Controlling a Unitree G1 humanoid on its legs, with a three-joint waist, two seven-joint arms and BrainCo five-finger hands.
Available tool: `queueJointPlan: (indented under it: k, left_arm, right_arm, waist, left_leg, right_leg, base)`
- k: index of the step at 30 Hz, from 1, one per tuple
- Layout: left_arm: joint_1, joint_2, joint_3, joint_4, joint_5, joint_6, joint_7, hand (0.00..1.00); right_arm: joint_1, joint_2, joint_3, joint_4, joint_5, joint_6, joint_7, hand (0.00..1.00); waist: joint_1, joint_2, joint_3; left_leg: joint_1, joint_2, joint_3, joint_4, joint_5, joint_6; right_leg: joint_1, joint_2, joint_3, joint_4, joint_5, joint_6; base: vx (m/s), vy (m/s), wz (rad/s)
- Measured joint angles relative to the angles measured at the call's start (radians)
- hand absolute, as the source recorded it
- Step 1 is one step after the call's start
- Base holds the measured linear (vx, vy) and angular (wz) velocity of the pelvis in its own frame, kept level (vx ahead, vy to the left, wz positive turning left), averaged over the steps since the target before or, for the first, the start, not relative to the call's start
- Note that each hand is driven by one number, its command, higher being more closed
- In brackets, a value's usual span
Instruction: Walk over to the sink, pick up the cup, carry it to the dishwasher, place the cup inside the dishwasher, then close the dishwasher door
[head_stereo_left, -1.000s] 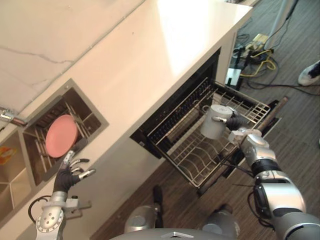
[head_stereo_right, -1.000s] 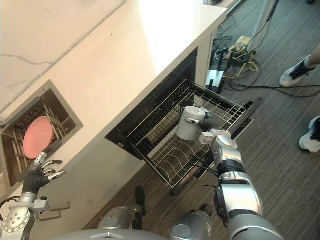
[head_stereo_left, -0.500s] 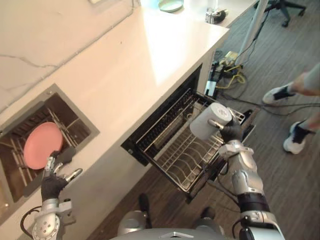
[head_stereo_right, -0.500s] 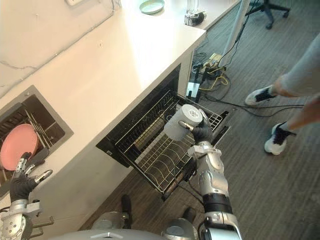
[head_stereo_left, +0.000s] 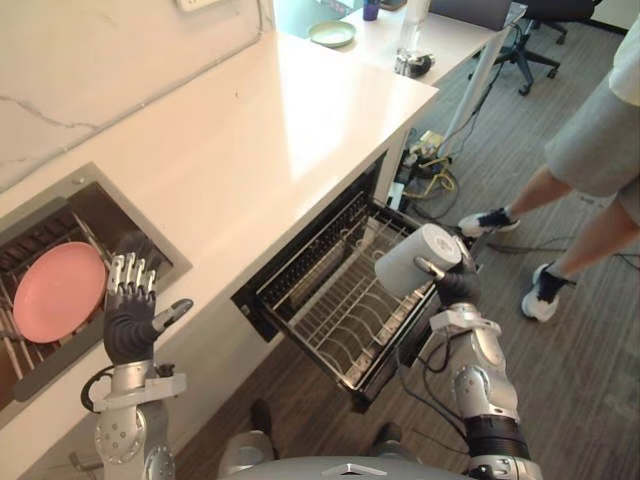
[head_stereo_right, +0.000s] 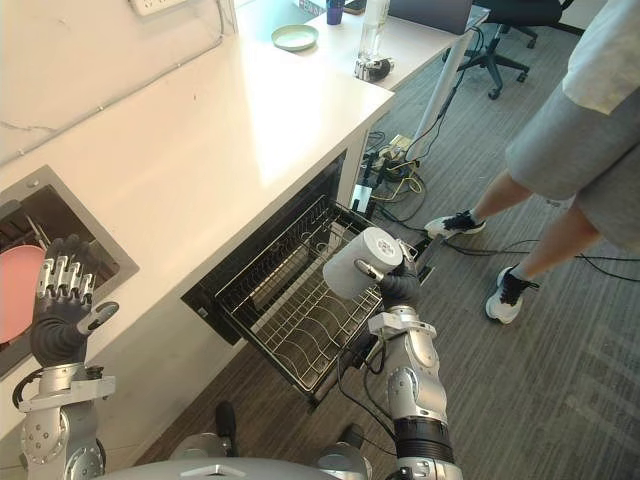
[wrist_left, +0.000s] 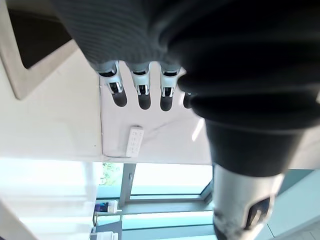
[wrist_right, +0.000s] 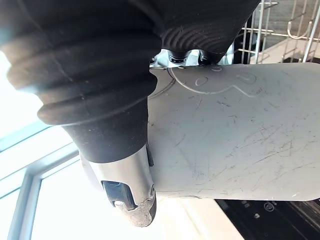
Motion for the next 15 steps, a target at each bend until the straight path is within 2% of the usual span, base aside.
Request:
queueJointPlan:
  k: [1, 3, 4, 9, 14, 15]
  left_arm:
    - [0.000, -0.007, -0.002, -0.009, 0.000, 0.019, -0.006, 0.00]
    - [0.002, -0.007, -0.002, -0.009, 0.000, 0.025, -0.005, 0.00]
    - [0.019, -0.007, -0.005, -0.009, 0.001, 0.037, 0.015, 0.00]
    - [0.016, -0.004, -0.024, 0.003, 0.001, 0.037, 0.015, 0.00]
    - [-0.034, 0.029, -0.185, 0.194, 0.005, 0.087, -0.014, 0.00]
    - [-0.058, 0.032, -0.228, 0.247, 0.013, 0.099, -0.027, 0.00]
  right_arm:
    - [0.006, 0.000, 0.004, 0.000, 0.007, 0.016, 0.001, 1.00]
    - [0.014, 0.000, 0.009, 0.000, 0.013, 0.018, 0.003, 1.00]
    - [0.034, 0.003, 0.074, 0.001, 0.034, 0.031, 0.048, 1.00]
    - [0.038, 0.003, 0.072, 0.001, 0.034, 0.031, 0.048, 1.00]
    - [0.072, 0.014, 0.043, -0.030, 0.119, 0.030, 0.050, 1.00]
    - [0.083, 0.024, 0.022, -0.047, 0.146, 0.025, 0.051, 1.00]
  waist:
    - [0.000, 0.002, -0.002]
    - [-0.001, 0.000, -0.003]
    - [0.014, -0.061, -0.075]
    - [0.012, -0.060, -0.075]
    - [0.002, -0.047, -0.083]
    - [-0.015, -0.046, -0.084]
  left_leg:
    - [0.001, 0.001, 0.001, 0.000, 0.000, 0.000]
    - [0.001, 0.002, 0.002, 0.000, 0.000, 0.000]
    - [-0.001, 0.002, 0.003, -0.002, 0.008, 0.003]
    - [-0.004, 0.002, -0.001, -0.002, 0.009, 0.003]
    - [-0.043, 0.000, -0.008, -0.002, 0.009, 0.014]
    - [-0.051, -0.001, -0.012, -0.002, 0.014, 0.017]
  right_leg:
    - [0.001, 0.001, 0.002, 0.000, 0.000, 0.000]
    - [0.000, 0.002, 0.003, 0.000, 0.001, -0.001]
    - [-0.005, 0.003, 0.011, 0.001, 0.002, -0.007]
    - [-0.006, 0.003, 0.007, 0.001, 0.002, -0.008]
    - [-0.037, 0.004, 0.009, 0.008, -0.013, -0.006]
    - [-0.043, 0.007, 0.029, 0.010, -0.019, -0.005]
  base:
    - [0.00, 0.000, 0.00]
    - [0.00, 0.000, 0.00]
    - [0.00, 0.000, 0.00]
    - [0.00, 0.000, 0.03]
    - [0.00, 0.001, 0.06]
    - [0.02, -0.007, 0.11]
